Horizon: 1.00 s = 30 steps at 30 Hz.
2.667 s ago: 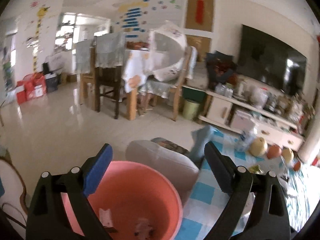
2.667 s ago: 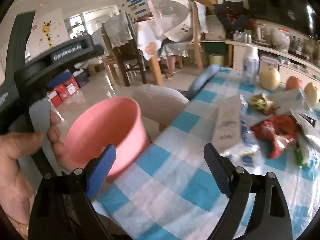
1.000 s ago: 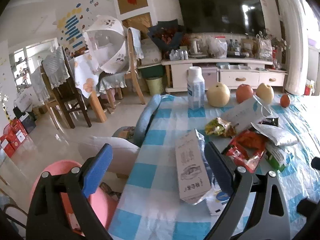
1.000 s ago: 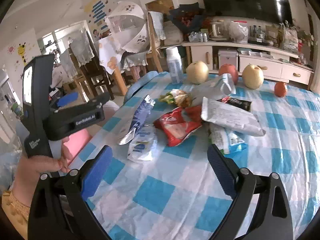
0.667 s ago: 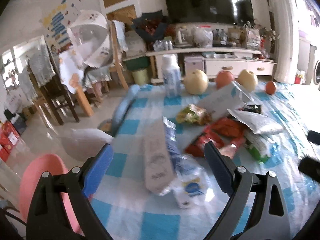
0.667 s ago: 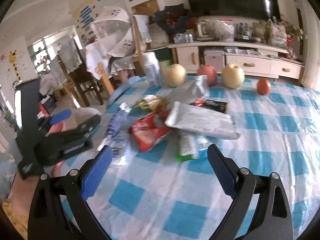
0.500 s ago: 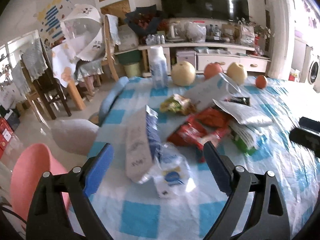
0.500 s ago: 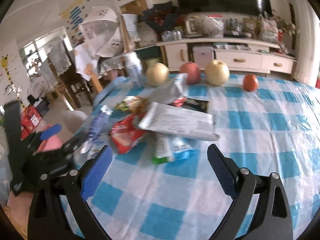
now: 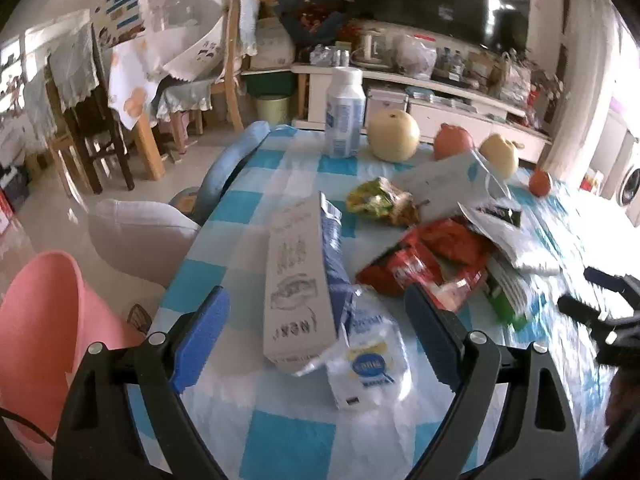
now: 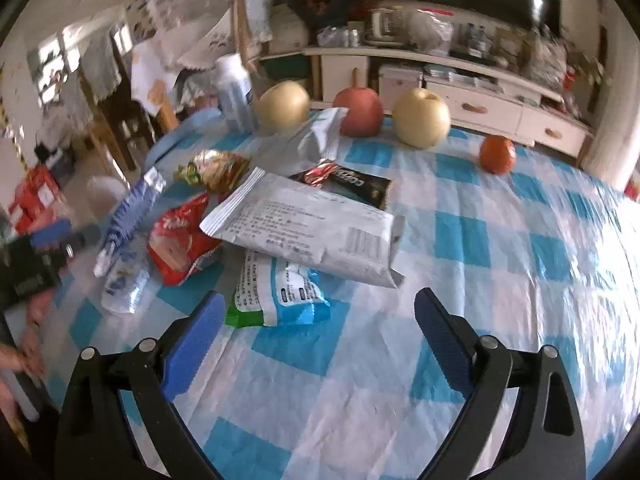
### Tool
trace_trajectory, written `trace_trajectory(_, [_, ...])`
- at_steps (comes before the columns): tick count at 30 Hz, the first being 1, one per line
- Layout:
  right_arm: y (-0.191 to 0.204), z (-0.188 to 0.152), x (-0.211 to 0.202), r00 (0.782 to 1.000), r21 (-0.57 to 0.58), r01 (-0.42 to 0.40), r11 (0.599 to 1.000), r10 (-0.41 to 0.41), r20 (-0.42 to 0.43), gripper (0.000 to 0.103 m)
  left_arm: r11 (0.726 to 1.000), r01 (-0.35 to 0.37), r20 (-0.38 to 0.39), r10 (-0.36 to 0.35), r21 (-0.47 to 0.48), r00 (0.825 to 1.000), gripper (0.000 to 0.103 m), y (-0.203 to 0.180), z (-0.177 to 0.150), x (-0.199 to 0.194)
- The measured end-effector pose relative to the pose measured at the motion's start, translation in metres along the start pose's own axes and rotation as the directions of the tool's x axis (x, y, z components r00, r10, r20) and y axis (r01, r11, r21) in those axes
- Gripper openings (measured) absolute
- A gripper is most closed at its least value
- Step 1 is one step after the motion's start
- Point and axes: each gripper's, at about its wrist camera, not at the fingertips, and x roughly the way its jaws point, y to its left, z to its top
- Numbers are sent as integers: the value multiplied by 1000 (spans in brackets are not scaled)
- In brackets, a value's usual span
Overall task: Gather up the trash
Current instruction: 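Move both tools back over the remaining trash on the table, then grasp a second white milk carton with the left tool while the right tool grasps a white paper packet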
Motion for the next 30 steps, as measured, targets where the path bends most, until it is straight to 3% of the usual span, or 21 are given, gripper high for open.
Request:
trace_trajectory(21, [2, 24, 43, 1000, -32, 23, 999, -23, 3, 95, 998, 12, -162, -22, -67, 987, 90, 18, 13, 64])
trace_trajectory(26, [5, 26, 51, 1000, -36, 27, 999, -27, -2, 95, 994, 41, -176, -59, -101, 983, 90, 24, 15, 73])
trace_trajectory(28, [5, 28, 54, 1000, -31, 23, 999, -23, -3, 95, 991, 56, -181, -78, -125, 980, 88, 26, 16, 77])
trace_trajectory(30, [6, 29, 56, 1000, -29, 25, 999, -25, -5, 95, 985, 79, -189, -107, -153, 976, 77, 28, 17, 81])
